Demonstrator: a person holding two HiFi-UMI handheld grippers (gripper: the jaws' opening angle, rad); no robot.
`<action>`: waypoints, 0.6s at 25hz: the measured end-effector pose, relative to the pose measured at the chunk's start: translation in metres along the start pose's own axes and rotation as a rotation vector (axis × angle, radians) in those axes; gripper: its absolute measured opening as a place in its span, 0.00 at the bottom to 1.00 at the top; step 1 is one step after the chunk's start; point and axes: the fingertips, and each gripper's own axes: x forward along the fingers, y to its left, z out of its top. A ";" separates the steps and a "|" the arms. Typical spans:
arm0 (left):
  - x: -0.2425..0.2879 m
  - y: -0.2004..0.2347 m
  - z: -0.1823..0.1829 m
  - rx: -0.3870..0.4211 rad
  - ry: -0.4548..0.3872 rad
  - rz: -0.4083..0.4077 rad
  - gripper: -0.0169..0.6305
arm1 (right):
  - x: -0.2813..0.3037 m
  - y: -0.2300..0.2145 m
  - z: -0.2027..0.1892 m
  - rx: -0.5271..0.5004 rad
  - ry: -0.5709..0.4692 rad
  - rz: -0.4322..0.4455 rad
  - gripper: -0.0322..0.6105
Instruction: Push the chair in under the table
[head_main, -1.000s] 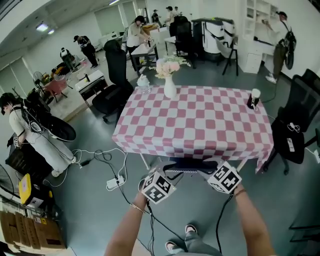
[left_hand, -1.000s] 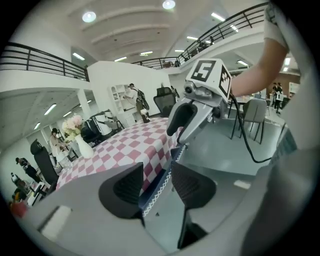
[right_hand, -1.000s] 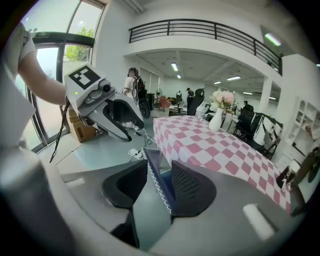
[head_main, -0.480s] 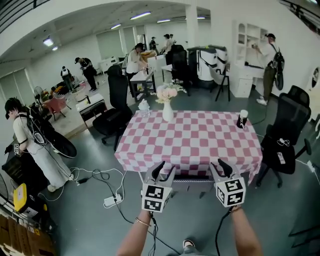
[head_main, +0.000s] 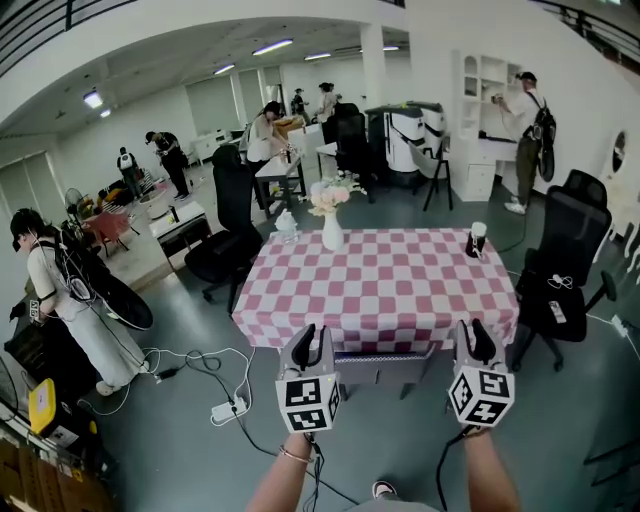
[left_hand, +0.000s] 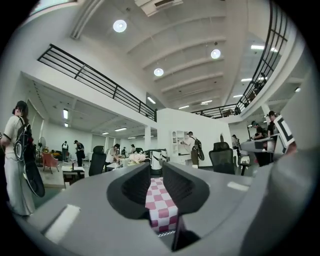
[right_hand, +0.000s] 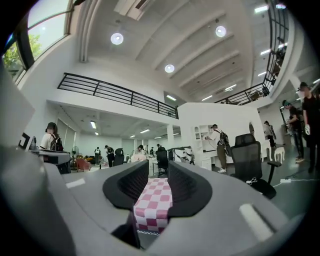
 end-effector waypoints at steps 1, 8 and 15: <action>-0.005 0.002 0.001 -0.001 0.000 0.014 0.10 | -0.006 -0.002 0.000 0.002 0.001 -0.014 0.24; -0.026 0.006 -0.001 -0.027 0.009 0.022 0.02 | -0.038 -0.007 -0.007 0.005 -0.001 -0.085 0.09; -0.038 0.013 -0.015 -0.047 0.046 0.044 0.03 | -0.052 0.002 -0.017 0.013 0.028 -0.101 0.06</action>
